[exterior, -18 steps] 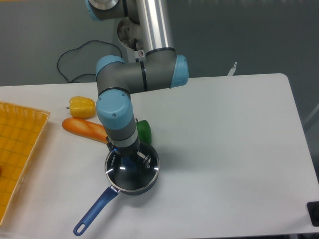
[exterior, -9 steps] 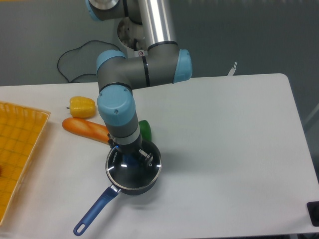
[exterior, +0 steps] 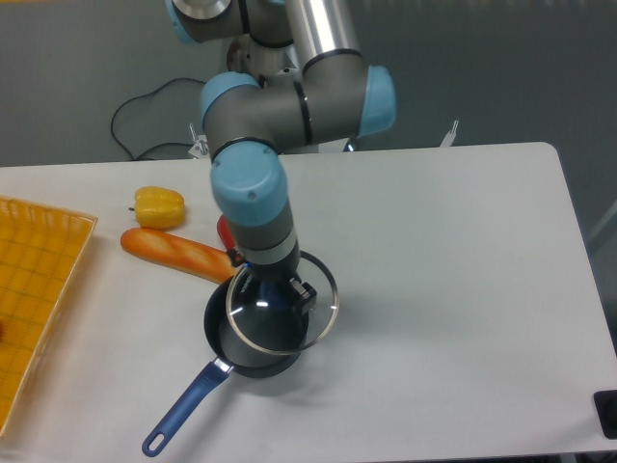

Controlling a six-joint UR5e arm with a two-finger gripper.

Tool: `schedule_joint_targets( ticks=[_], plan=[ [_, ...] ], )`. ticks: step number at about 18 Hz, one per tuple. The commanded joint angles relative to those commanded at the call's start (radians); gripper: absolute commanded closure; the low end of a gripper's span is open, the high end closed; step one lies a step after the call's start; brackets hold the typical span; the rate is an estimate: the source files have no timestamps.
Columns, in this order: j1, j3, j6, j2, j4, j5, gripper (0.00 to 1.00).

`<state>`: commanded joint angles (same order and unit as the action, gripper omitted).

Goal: Open the lid
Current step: 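Lift the glass lid up off the saucepan rim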

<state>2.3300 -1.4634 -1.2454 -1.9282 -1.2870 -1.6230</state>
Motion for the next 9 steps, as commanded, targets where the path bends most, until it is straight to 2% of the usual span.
schedule_joint_targets(
  ticks=[9],
  plan=[
    [0.009, -0.006, -0.019, 0.009, -0.021, 0.002, 0.49]
  ],
)
